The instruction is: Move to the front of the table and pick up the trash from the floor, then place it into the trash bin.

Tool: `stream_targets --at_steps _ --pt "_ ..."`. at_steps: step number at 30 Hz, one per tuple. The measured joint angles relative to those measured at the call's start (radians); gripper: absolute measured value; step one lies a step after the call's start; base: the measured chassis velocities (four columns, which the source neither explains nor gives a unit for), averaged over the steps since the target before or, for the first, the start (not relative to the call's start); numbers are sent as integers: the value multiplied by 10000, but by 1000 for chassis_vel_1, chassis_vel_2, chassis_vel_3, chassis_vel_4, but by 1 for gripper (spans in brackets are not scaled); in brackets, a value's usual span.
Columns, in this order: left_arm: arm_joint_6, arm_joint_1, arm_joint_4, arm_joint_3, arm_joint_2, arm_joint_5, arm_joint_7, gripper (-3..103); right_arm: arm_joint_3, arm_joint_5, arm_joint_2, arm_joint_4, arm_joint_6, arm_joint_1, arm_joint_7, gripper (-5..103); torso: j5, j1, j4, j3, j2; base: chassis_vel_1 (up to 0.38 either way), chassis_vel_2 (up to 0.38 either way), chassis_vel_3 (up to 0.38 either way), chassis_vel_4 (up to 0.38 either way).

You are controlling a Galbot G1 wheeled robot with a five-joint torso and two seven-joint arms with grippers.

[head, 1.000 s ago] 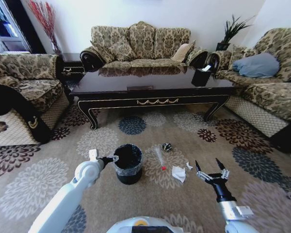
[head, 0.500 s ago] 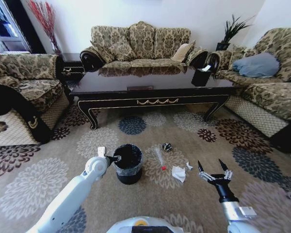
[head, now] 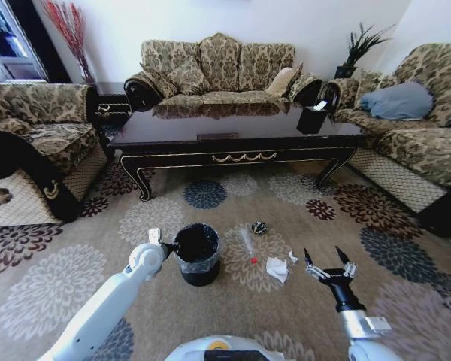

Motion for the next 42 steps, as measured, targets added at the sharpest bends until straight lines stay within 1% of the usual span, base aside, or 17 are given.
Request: stream_targets --at_steps 2,6,10,16,19,20,21,23,24,25,27,29,33,35,37,38,42 --pt "2 -5 -27 -16 101 10 43 3 -14 1 -19 -61 4 12 0 100 0 0 0 0 0 0 0 0 0" --pt "7 -39 -91 -152 454 36 35 3 -42 12 -108 -334 -13 155 9 100 1 0 1 0 0 0 0 0 0" --pt "1 21 -443 -468 1063 -2 185 3 -213 79 -346 -871 -391 600 205 100 1 0 -3 -1 0 0 0 0 0" --pt "-2 343 -796 -766 1471 -6 231 3 -665 127 -726 -1869 -878 1460 554 100 1 0 3 -1 0 0 0 0 0" --pt "-2 597 -1098 -977 1544 59 246 3 -895 47 -1045 -2730 -940 2092 700 103 1 0 1 -1 0 0 0 0 0" --pt "-2 701 -1211 -1063 1543 142 273 3 -997 118 -1222 -3115 -971 2329 703 99 2 0 -3 0 0 0 0 0 0" --pt "-2 701 -1211 -1063 1543 142 273 3 -997 118 -1222 -3115 -971 2329 703 99 2 0 -3 0 0 0 0 0 0" --pt "-2 841 -1381 -1175 1559 182 320 3 -1213 331 -1635 -3915 -1000 2794 696 89 3 0 -1 0 0 0 0 0 0" --pt "-3 901 -1469 -1211 1596 191 343 3 -1361 510 -1897 -4387 -1016 3071 652 91 3 0 -1 0 0 0 0 0 0" --pt "-3 901 -1469 -1211 1596 191 343 3 -1361 510 -1897 -4387 -1016 3071 652 91 3 0 -1 0 0 0 0 0 0" --pt "-4 1005 -1622 -1272 1694 194 345 3 -1711 889 -2380 -5260 -1083 3589 540 99 3 0 -1 0 0 0 0 0 0" --pt "-4 1076 -1750 -1302 1779 183 337 3 -2112 1170 -2723 -6057 -1143 4150 463 100 3 0 0 0 0 0 0 0 0" --pt "-4 1105 -1871 -1331 1803 149 263 3 -2509 1294 -2929 -6830 -1188 4724 410 100 3 0 1 0 0 0 0 0 0" --pt "-6 1149 -2038 -1410 1819 40 62 3 -3001 1303 -3052 -7940 -1184 5556 341 100 4 0 -1 0 0 0 0 0 0" --pt "-10 1232 -2239 -1514 1899 -67 21 3 -3323 1295 -3056 -8918 -1135 6266 300 100 4 0 1 0 0 0 0 0 0" --pt "-10 1232 -2239 -1514 1899 -67 21 3 -3323 1295 -3056 -8918 -1135 6266 300 100 4 0 1 0 0 0 0 0 0" --pt "-13 1367 -2485 -1637 1978 -187 -9 3 -3691 1069 -2936 -10329 -948 7115 204 100 4 0 -1 0 0 0 0 0 0"
